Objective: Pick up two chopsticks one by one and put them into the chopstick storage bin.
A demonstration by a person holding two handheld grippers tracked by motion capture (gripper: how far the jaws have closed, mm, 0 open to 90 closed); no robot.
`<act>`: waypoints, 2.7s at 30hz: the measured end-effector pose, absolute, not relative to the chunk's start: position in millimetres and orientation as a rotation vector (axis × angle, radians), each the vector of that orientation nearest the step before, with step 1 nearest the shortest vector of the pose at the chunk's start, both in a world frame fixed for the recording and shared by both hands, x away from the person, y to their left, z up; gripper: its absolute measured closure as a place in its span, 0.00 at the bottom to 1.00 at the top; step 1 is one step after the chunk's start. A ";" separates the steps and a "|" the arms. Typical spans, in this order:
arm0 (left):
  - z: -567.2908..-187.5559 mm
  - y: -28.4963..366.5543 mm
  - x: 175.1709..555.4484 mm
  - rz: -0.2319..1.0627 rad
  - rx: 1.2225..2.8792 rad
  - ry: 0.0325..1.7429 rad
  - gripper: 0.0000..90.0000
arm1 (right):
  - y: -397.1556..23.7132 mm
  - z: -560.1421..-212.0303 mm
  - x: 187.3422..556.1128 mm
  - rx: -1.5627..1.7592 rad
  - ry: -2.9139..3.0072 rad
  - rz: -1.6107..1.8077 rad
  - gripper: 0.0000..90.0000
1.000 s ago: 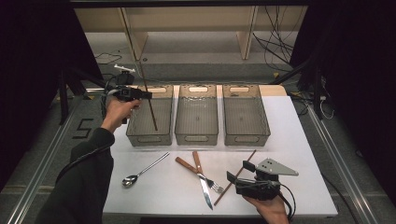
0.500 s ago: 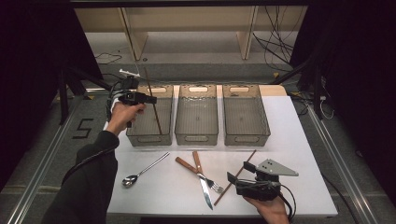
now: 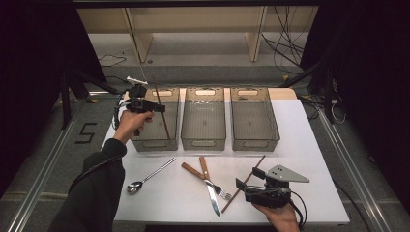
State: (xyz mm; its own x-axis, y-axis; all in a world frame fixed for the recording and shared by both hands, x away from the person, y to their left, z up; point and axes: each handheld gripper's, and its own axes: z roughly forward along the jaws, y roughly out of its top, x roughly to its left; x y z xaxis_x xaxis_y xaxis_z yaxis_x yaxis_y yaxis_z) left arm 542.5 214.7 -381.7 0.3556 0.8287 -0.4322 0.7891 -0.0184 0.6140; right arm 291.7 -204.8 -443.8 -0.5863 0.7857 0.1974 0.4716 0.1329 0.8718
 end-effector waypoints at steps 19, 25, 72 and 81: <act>-379.8 214.0 543.9 0.086 1.826 1.529 0.42 | -207.4 -443.2 291.9 1.226 2.099 1.436 0.29; -369.8 212.6 531.3 0.102 1.816 1.479 0.30 | -211.9 -441.3 293.0 1.220 2.099 1.430 0.29; -447.5 181.2 332.2 0.264 1.814 1.002 0.19 | -197.8 -415.9 363.7 0.384 2.812 0.726 0.38; -455.7 182.5 322.4 0.281 1.811 0.984 0.19 | -185.1 -431.1 373.2 0.201 2.893 0.536 0.45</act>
